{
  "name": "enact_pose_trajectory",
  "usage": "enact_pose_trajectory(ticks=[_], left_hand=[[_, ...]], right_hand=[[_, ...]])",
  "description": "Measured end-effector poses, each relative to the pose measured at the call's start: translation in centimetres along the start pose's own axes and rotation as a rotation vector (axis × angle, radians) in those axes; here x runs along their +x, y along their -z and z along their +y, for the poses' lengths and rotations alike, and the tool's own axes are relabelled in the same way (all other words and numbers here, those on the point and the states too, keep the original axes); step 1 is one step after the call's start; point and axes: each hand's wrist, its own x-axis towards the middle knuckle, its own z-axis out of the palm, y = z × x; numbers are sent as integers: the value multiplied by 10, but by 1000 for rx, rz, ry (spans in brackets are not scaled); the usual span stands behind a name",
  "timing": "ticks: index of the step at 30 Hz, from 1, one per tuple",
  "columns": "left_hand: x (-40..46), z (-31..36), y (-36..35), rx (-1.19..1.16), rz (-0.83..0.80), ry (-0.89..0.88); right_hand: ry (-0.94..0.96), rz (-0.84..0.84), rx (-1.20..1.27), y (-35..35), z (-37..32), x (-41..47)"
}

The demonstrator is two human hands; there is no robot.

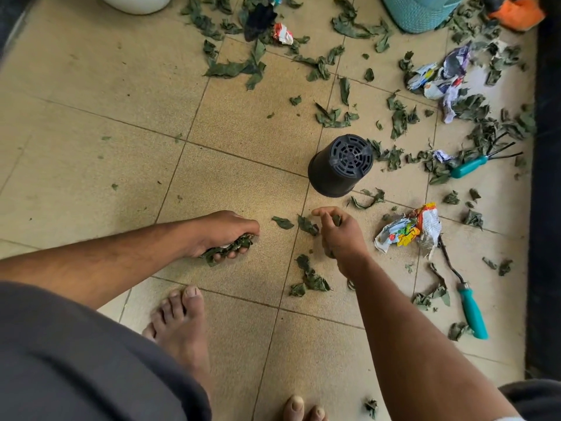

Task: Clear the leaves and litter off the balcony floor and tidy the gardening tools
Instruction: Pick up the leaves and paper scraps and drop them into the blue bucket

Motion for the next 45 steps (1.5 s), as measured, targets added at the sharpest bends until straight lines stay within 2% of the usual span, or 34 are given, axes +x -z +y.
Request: enact_pose_trajectory(ticks=[2,5,8,13,15,17,19,23,26,28,30,33,37,39,43,45], left_hand=[[-2,-1,1,-14,2,5],[-4,-5,3,-13,16,21],[-6,-12,5,-22,28,31],[-11,-20,7,-13,38,55],[-11,-22,7,-22,41,61],[-11,-21,5,-26,41,60],[-10,-19,4,-27,44,53],[-9,-13,0,-19,27,22],[-11,-5,-5,43,-5,-27],[-12,0,-9,109,-76,-64],[-14,5,-14,163,-160,-104],[-12,8,-22,238,-189,-159],[-10,15,-26,258,-190,-176],[-14,18,-25,263,-197,-179],[-15,12,-19,285,-159,-157],[-15,7,-16,281,-132,-134]], right_hand=[[142,188,-464,-8,1,4],[176,183,-852,-25,6,0],[284,145,-1089,-43,9,-4],[484,30,-1255,-66,8,6],[475,28,-1219,-69,9,10],[432,31,-1062,-66,4,14],[373,2,-791,-57,-3,19],[97,-92,-142,-26,-14,18],[19,-159,54,-8,-17,5],[46,-154,-67,0,-15,-1],[115,-98,-346,5,-5,-4],[354,5,-811,8,13,-13],[504,-179,-1292,18,47,-40],[587,-219,-1400,22,65,-51],[783,-225,-1424,8,79,-44],[789,-199,-1417,-5,73,-36]])
